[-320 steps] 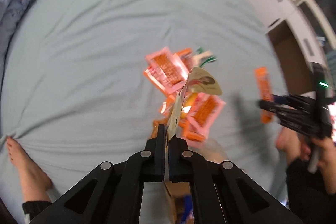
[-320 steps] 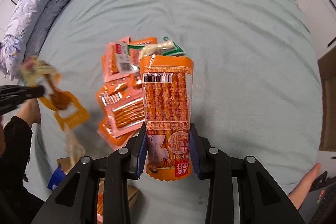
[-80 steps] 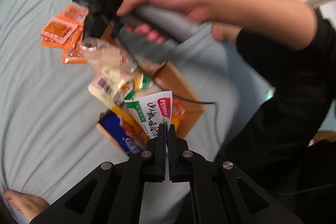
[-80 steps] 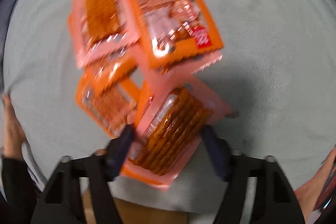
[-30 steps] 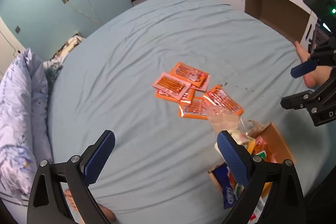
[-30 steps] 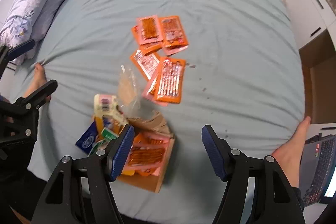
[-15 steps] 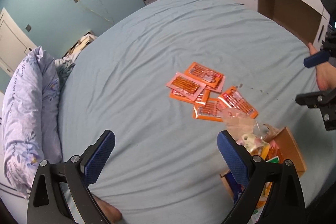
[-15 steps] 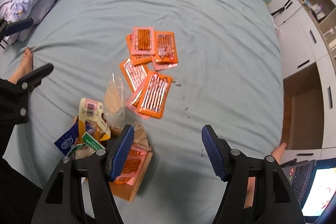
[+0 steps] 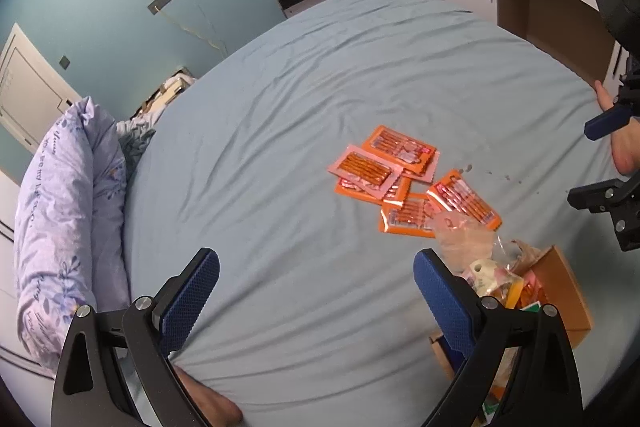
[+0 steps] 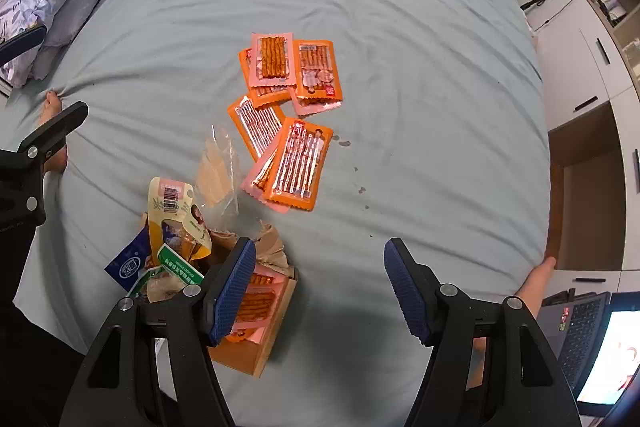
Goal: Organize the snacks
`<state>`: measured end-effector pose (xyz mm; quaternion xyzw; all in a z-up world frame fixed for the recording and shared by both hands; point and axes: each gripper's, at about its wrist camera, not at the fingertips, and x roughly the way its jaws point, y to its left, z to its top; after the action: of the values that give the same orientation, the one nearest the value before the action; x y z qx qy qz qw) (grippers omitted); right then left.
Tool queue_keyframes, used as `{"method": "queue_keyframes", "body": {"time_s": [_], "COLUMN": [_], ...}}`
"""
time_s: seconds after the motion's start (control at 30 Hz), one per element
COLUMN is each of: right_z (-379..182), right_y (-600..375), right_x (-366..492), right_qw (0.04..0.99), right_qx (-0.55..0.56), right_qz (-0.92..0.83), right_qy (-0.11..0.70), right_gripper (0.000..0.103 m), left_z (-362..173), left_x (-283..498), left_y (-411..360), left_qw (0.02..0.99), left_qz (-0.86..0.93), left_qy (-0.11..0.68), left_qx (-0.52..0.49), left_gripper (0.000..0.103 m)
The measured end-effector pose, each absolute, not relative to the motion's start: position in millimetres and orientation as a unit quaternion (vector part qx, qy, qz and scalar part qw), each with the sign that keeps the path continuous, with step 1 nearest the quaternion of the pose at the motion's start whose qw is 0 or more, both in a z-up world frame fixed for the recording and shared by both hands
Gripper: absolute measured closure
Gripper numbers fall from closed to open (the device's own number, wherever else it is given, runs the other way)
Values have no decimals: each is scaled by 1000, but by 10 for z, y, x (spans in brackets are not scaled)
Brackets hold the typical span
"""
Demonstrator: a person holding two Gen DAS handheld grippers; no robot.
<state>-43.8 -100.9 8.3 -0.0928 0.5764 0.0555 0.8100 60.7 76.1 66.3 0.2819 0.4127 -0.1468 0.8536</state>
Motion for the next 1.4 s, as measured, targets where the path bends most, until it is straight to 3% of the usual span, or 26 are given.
{"method": "queue_keyframes", "body": {"time_s": [0.73,1.0,1.23,1.4], "right_z": [25,-81,-376,-893], "right_y": [-1070,-1213,-1304,-1388], "right_x": [-380,-240,80,505], "right_qw": [799,786,769,728], "right_qx": [-74,-29,27,112], "right_qz": [54,45,56,63], "right_qy": [595,616,636,674], "right_gripper": [37,37,37,37], "left_z": [639,574,410,162], "left_x": [672,815,1026,1282], "left_y": [792,869,904,934], "left_qw": [852,841,826,804], "left_qz": [-136,-141,-136,-119], "left_qy": [426,468,513,566], "left_qx": [274,231,189,139], "left_gripper": [3,3,3,3]}}
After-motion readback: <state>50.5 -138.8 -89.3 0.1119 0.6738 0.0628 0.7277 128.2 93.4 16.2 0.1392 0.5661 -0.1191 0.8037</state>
